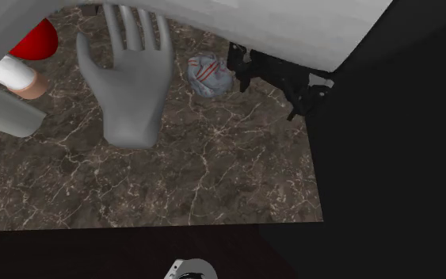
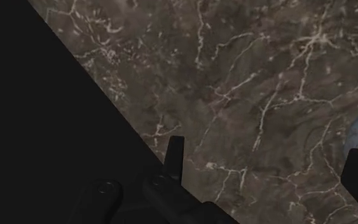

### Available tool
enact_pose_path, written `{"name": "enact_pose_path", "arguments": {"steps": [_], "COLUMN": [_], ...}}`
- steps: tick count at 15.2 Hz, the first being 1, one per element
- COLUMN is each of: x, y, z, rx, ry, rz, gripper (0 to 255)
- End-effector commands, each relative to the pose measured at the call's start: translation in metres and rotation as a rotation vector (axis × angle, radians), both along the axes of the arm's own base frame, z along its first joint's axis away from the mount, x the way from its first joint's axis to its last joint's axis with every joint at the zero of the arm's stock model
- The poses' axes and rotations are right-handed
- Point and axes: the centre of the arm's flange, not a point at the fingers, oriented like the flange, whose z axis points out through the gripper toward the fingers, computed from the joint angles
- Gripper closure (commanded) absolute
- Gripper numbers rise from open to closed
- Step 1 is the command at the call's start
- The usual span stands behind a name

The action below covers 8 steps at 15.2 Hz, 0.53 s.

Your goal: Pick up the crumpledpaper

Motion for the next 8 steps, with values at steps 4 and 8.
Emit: {"name": "enact_pose_path", "arguments": {"steps": [4, 8], "x": [0.012, 0.019], "y": [0.058, 0.106], "z": [-0.002, -0.002], "rx": [0.033, 0.058], "ry": [-0.008, -0.013], "rz": [0.101, 0.181], "gripper": [0, 0]}}
